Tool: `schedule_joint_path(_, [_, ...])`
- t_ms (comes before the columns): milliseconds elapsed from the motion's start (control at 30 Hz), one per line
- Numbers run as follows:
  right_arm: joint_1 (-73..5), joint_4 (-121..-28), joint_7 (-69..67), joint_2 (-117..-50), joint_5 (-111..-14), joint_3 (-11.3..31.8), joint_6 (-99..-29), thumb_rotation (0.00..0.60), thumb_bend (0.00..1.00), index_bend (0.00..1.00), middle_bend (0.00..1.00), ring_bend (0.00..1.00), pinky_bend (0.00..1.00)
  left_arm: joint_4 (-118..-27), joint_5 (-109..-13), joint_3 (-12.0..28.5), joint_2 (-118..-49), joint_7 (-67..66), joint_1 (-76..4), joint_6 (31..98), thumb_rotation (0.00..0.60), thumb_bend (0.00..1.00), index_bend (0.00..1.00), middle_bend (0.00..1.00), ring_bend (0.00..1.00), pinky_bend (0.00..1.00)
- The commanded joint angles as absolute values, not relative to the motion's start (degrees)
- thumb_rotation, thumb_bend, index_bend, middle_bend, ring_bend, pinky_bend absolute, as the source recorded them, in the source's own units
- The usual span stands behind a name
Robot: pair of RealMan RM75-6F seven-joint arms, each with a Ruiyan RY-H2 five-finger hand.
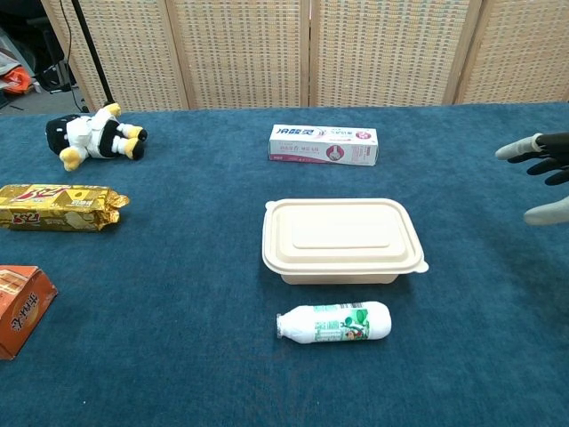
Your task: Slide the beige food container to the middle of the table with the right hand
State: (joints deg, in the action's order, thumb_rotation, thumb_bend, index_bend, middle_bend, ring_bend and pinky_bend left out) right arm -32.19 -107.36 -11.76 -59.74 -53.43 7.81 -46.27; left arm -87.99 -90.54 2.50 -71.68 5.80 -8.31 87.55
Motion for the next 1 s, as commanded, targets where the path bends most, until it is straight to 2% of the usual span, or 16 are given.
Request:
schedule_joint_path(33, [-26.4,-102.4,-20.0,-58.9,-67.1,5.9,-48.5,0.600,0.22,0.07,0.00,0.00,0.04,-87.9,-90.5,2.5,-71.9,5.3,-8.4,87.4,0.600,0.11,0.00,0.00,0.00,0.00])
schedule_joint_path(233, [-20.2,-92.9,-24.7,-63.6,-81.4,2.8,-60.7,0.600,0.23,0.07,0.00,0.00,0.04,-87.9,-91.0,2.1,-72.4,4.1,-8.3,87.6,0.600,0.11,0.00,0.00,0.00,0.00])
schedule_joint_path(367, [-18.4,-89.3,-25.6,-65.2,-84.9,1.9,-65.2,0.600,0.23,0.07,0.00,0.00,0.04,-87.9,-91.1,2.1,-72.5,3.8,-8.2,87.7,0.600,0.11,0.00,0.00,0.00,0.00])
schedule_joint_path(533, [-14.8,-81.1,-21.9,-68.5,-89.2,1.2,-74.7,0.600,0.23,0.07,0.00,0.00,0.04,-87.5,-91.2,2.1,-73.0,3.1,-8.2,87.9,0.600,0.11,0.00,0.00,0.00,0.00])
schedule_joint_path(733, [-12.6,-75.4,-15.4,-72.2,-89.9,1.3,-79.6,0.600,0.23,0.07,0.00,0.00,0.04,-87.0,-91.2,2.1,-73.6,2.5,-8.2,87.9,0.600,0.11,0.00,0.00,0.00,0.00])
schedule_joint_path(1000, [-11.5,-73.6,-13.4,-74.3,-88.9,1.4,-80.5,0.600,0.23,0.07,0.00,0.00,0.04,-86.7,-91.0,2.3,-73.9,2.2,-8.2,88.0,0.600,0.11,0.00,0.00,0.00,0.00])
